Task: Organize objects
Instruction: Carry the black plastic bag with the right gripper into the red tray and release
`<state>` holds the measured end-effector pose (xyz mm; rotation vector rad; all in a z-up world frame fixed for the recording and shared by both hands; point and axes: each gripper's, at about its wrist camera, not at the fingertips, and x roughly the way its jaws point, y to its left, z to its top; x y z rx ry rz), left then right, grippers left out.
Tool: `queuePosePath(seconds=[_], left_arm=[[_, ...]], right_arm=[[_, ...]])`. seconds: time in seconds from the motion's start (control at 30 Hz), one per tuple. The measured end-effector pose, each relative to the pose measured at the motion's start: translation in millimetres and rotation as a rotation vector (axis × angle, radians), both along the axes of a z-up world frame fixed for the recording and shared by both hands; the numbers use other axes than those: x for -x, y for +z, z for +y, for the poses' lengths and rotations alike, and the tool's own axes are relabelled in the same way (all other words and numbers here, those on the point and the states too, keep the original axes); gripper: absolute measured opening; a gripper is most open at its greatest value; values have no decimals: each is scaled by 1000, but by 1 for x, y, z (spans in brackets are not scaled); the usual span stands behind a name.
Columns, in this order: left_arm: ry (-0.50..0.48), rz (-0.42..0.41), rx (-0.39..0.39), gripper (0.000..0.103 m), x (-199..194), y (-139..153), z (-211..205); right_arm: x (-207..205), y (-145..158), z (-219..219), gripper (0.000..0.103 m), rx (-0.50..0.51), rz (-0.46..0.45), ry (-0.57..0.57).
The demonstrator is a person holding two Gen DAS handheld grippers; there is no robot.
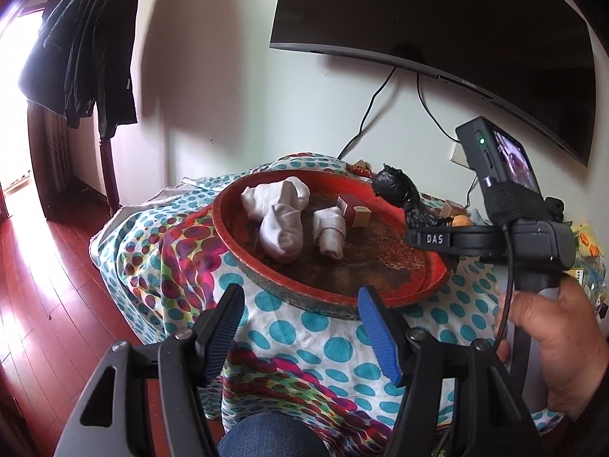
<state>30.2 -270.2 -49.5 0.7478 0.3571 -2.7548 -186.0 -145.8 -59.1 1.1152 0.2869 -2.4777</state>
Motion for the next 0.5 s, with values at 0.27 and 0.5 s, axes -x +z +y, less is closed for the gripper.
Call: queuePosePath(seconds=[0.27, 0.5], left_arm=[[2, -3, -10, 64, 1, -1, -2], [4, -11, -14, 64, 2, -3, -3]], right_arm=[[5, -16, -8, 21, -6, -40, -2], [11, -26, -8, 23, -2, -81, -15]])
